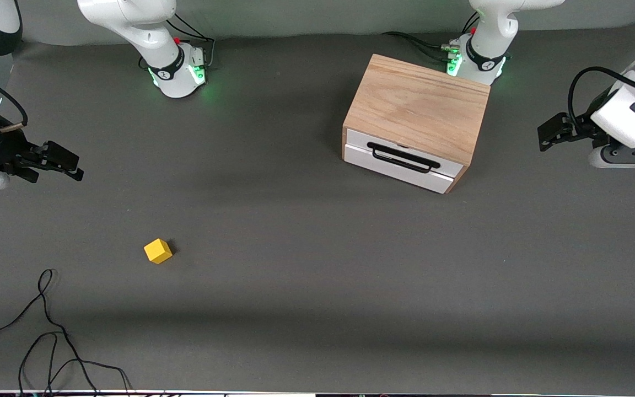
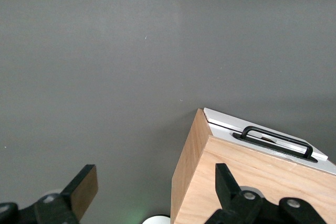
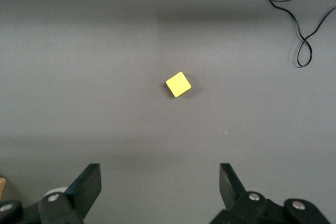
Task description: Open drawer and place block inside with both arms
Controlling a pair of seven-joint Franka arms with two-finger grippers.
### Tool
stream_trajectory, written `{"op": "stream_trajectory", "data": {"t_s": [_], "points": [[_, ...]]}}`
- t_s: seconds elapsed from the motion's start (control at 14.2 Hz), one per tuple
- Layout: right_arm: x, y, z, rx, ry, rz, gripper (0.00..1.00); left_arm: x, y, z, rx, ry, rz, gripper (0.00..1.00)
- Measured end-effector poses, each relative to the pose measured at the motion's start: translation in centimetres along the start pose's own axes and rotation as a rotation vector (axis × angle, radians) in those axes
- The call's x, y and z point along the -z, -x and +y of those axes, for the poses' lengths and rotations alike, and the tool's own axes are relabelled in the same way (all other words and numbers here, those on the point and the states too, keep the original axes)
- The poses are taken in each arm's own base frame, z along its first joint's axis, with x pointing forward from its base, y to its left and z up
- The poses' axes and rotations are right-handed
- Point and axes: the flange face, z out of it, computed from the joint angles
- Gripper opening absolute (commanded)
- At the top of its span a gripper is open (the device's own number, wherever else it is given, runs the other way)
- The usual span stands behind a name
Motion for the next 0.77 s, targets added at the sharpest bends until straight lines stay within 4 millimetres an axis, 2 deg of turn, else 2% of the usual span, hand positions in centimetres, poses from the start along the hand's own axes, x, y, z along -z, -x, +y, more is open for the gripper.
{"op": "stream_trajectory", "data": {"t_s": [0.77], "points": [[-0.48, -0.53, 0.11, -0.002, 0.0, 0.001, 1.0, -0.12, -0.55, -0.04, 0.001, 0.004, 0.027, 1.0]]}}
